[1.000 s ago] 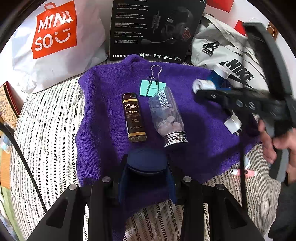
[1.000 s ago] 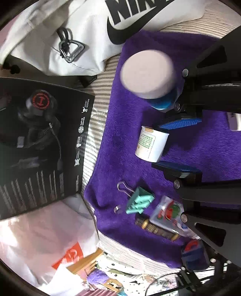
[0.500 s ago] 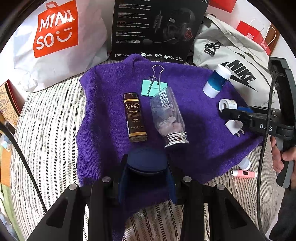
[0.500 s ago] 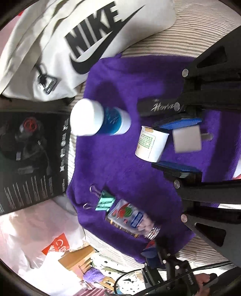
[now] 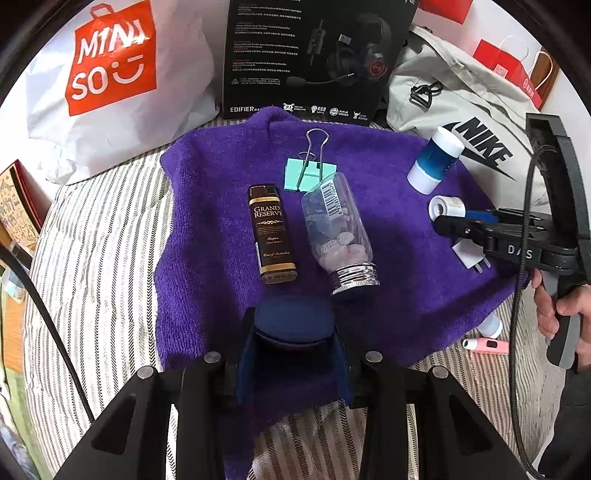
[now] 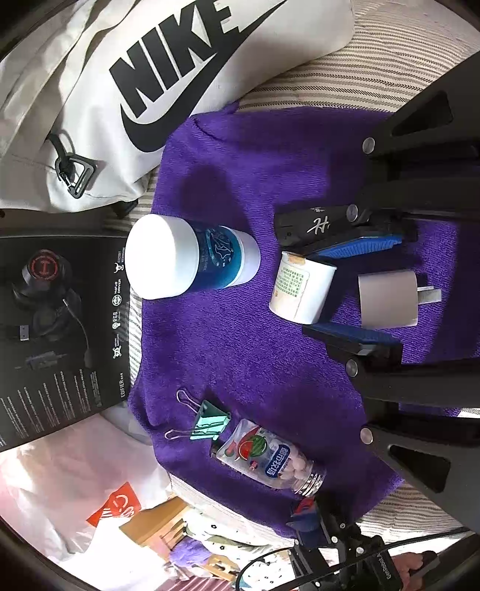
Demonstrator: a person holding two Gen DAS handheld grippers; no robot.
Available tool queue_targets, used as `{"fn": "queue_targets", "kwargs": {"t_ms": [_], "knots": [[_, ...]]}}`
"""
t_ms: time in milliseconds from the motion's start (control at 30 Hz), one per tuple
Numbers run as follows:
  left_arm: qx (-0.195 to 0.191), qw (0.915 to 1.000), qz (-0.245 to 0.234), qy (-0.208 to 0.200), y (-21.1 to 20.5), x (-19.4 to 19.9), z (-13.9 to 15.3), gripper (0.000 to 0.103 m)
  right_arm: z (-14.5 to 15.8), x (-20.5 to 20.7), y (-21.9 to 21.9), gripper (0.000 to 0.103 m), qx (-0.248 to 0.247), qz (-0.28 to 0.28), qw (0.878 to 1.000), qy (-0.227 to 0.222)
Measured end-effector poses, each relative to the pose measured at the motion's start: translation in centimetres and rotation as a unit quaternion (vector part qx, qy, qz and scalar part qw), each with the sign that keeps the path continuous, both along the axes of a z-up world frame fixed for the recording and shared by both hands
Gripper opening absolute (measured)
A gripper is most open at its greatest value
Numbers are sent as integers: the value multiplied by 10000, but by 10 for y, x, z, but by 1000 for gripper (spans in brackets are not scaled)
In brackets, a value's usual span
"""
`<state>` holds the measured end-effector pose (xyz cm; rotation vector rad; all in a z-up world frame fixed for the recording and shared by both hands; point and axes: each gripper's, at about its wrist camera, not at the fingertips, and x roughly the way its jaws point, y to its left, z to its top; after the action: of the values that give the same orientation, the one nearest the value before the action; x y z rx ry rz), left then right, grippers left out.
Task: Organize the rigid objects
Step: 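Regrasp the tape roll with the right gripper and stand it upright while the left holds the container, then lower the pink container onto the towel and open the left gripper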
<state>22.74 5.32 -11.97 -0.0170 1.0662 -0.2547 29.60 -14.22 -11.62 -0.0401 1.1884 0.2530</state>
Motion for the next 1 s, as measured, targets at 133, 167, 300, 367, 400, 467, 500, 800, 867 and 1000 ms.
{"fn": "queue_targets", "kwargs": {"t_ms": [133,167,300,367,400,467,500,800,867,1000], "knots": [[139,9999,12,31,-4,5,-2,34,-1,-1,-1,36,44,35,10000,-22],[171,9998,4,36,-6,7,-2,34,0,-1,-2,36,76,23,10000,5],[268,9996,-19,48,-8,12,-3,34,1,-3,-4,43,165,58,9998,93],[340,9994,-43,55,-10,15,-3,34,2,-5,-4,44,89,71,9998,141],[370,9993,-48,53,-11,16,-3,35,2,-6,-5,44,72,69,9998,157],[426,9991,-58,29,-13,17,-3,35,4,-10,-8,45,83,54,9998,176],[443,9990,-59,23,-13,17,-4,35,4,-11,-10,47,98,40,9998,189],[668,9977,-105,20,-18,13,-4,35,19,-26,-21,50,186,-48,9998,95],[730,9973,-97,38,-19,13,-4,38,23,-28,-24,51,199,-86,9997,60],[898,9959,-61,50,-18,13,-3,48,29,-32,-30,52,228,-119,9997,18]]}}
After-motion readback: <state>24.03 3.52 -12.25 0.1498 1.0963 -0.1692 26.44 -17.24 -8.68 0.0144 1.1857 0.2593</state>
